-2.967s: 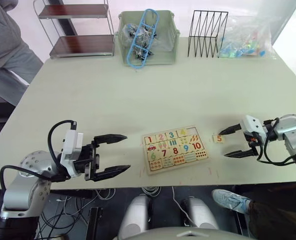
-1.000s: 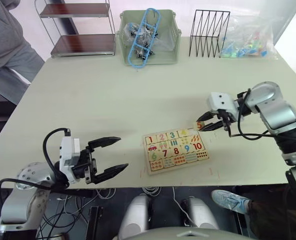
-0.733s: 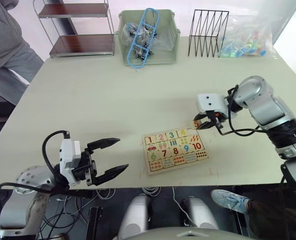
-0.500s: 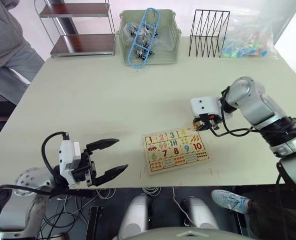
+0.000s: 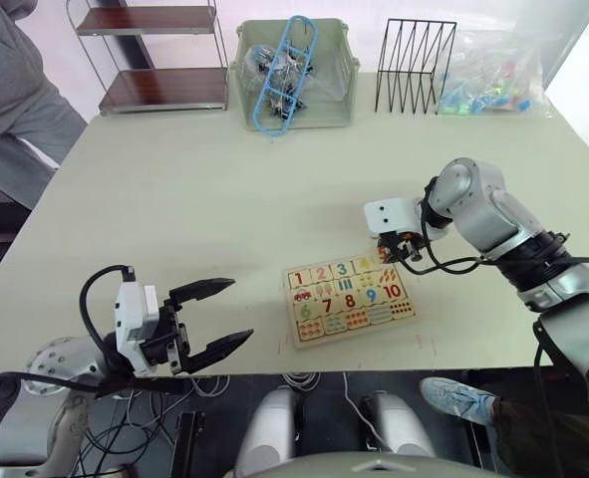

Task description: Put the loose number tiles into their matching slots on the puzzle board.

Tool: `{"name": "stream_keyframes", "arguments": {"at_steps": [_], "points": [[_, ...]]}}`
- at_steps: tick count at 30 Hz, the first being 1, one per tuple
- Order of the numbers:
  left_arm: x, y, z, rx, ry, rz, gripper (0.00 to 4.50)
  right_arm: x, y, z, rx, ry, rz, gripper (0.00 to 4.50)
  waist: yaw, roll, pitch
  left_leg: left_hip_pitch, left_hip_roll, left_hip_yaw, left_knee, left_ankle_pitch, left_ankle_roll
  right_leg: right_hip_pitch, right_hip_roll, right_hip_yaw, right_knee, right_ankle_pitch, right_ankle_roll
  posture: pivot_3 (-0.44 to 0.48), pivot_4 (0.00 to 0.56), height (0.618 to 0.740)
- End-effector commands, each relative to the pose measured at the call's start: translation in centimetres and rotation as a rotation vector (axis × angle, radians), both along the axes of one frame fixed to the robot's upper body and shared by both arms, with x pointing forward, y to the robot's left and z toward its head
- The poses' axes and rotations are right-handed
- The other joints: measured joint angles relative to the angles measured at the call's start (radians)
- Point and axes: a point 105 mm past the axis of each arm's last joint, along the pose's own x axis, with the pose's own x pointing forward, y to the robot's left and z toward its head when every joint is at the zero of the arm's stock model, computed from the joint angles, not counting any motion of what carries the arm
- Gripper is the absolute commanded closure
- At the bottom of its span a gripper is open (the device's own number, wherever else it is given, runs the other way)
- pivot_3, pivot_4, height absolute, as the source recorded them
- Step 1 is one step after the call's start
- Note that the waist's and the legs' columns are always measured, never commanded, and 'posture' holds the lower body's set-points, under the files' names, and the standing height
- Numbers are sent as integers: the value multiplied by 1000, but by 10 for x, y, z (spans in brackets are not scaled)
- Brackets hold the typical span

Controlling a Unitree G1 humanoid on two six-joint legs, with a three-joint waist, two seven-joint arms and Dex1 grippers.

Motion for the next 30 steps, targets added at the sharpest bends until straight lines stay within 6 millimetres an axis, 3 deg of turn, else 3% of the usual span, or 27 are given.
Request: {"name": "stream_keyframes", "arguments": {"at_steps": [1, 30], "points": [[-2, -3, 12, 10, -59, -15, 0, 0, 0, 11, -10, -29, 12, 3628, 0, 0, 0, 0, 0, 0, 0, 0, 0, 0, 0, 0, 0, 0, 0, 0, 150, 740], [-3, -3, 12, 4, -54, -18, 0, -2, -1, -1, -25, 10, 0, 3628, 0, 0, 0, 0, 0, 0, 0, 0, 0, 0, 0, 0, 0, 0, 0, 0, 150, 740]]}}
